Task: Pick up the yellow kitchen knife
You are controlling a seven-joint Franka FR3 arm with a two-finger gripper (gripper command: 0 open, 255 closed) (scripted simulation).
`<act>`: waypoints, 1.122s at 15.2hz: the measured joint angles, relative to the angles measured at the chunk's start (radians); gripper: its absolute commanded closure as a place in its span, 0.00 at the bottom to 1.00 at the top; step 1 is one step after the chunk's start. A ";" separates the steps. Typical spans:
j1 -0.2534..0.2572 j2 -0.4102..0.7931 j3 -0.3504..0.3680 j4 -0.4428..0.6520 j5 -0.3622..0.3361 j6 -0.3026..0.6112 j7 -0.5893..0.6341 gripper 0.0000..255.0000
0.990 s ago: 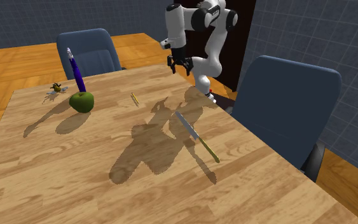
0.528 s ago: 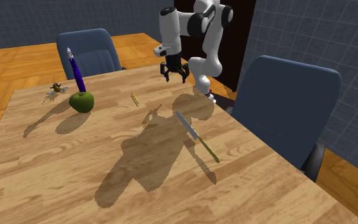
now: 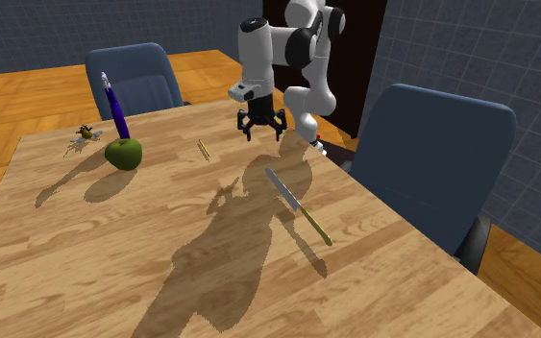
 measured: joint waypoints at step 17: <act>0.167 0.564 0.138 0.666 -0.131 -0.060 -0.196 0.00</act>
